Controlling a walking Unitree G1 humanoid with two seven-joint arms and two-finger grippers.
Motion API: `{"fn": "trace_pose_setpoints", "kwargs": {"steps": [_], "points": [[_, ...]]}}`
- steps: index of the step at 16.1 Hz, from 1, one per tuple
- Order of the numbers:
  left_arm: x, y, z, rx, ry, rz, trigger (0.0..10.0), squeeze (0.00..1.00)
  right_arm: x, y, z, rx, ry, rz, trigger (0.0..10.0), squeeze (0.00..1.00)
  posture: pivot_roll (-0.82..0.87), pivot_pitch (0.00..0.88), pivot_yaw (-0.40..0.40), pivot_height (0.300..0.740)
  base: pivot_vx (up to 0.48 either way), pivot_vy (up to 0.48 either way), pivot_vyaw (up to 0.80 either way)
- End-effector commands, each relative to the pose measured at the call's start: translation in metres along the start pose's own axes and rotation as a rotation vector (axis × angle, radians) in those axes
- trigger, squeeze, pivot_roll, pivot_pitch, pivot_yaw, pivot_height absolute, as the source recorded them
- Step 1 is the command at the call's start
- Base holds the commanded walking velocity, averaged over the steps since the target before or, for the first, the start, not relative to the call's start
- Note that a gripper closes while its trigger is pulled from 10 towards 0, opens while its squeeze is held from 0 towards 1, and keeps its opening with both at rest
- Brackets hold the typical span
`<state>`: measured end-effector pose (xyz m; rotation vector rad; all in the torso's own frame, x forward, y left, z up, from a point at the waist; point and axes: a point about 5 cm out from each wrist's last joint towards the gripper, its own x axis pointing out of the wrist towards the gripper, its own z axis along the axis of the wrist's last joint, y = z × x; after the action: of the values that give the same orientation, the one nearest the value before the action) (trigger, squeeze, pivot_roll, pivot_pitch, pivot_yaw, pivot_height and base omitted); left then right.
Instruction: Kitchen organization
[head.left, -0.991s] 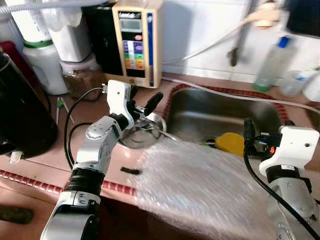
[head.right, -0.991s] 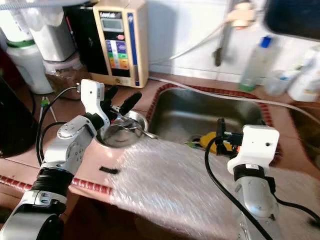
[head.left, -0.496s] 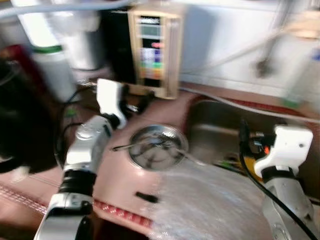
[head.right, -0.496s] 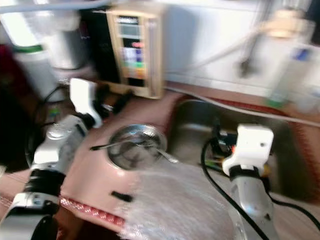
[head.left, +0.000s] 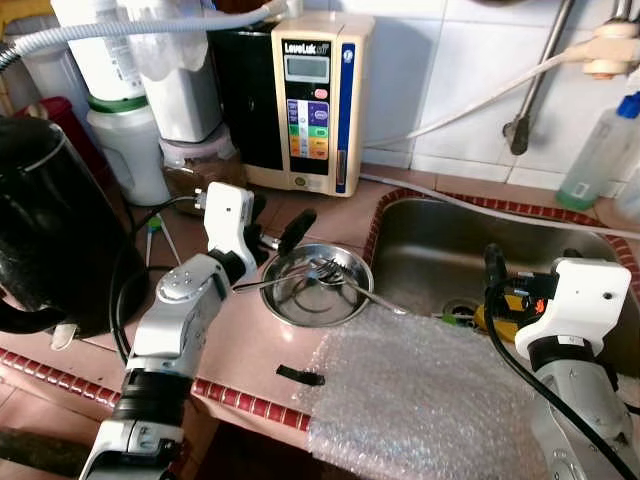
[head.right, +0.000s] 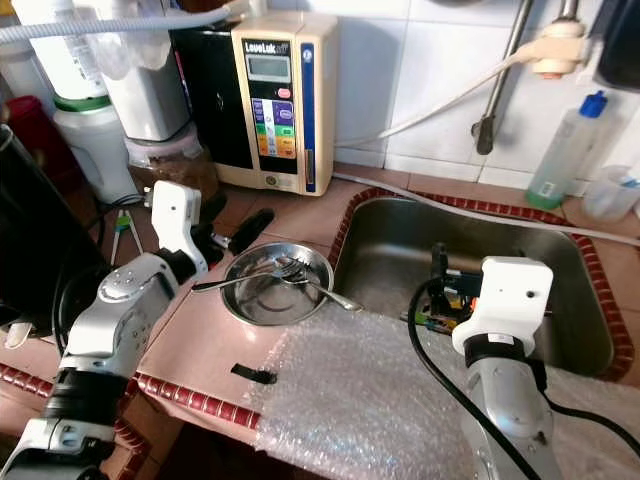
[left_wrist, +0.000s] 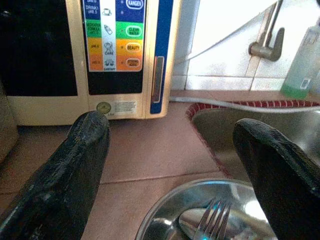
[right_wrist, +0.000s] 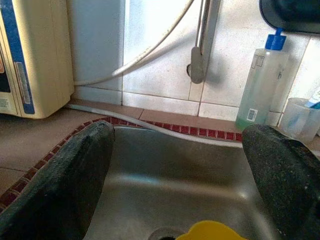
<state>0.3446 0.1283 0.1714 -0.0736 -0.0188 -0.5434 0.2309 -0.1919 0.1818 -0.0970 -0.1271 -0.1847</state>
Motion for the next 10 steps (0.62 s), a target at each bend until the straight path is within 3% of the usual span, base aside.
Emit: {"fn": "trace_pose_setpoints", "kwargs": {"steps": [1, 2, 5, 7, 10], "points": [[-0.006, 0.008, 0.002, 0.064, -0.013, 0.046, 10.0, 0.00, -0.003, -0.001, 0.003, -0.004, -0.015, 0.001, 10.0, 0.00, 0.03, 0.042, 0.038, 0.740, 0.000, 0.000, 0.00], [-0.017, 0.019, 0.002, 0.102, -0.028, 0.068, 10.0, 0.00, -0.005, -0.003, 0.004, -0.009, -0.021, 0.006, 10.0, 0.00, 0.03, 0.044, 0.037, 0.740, 0.000, 0.000, 0.00], [-0.027, 0.026, 0.009, 0.095, -0.018, 0.075, 10.0, 0.00, -0.011, -0.006, 0.003, -0.028, -0.020, 0.024, 10.0, 0.00, 0.04, 0.049, 0.031, 0.740, 0.000, 0.000, 0.00], [-0.040, 0.027, 0.010, 0.094, -0.007, 0.063, 10.0, 0.00, -0.024, -0.001, 0.003, -0.032, -0.011, 0.157, 10.0, 0.00, 0.06, 0.053, 0.028, 0.740, 0.000, 0.000, 0.00], [-0.054, 0.028, 0.006, 0.080, 0.028, 0.041, 10.0, 0.00, -0.042, -0.002, -0.007, -0.058, 0.060, 0.249, 10.0, 0.00, 0.06, 0.058, 0.026, 0.740, 0.000, 0.000, 0.00]]}}
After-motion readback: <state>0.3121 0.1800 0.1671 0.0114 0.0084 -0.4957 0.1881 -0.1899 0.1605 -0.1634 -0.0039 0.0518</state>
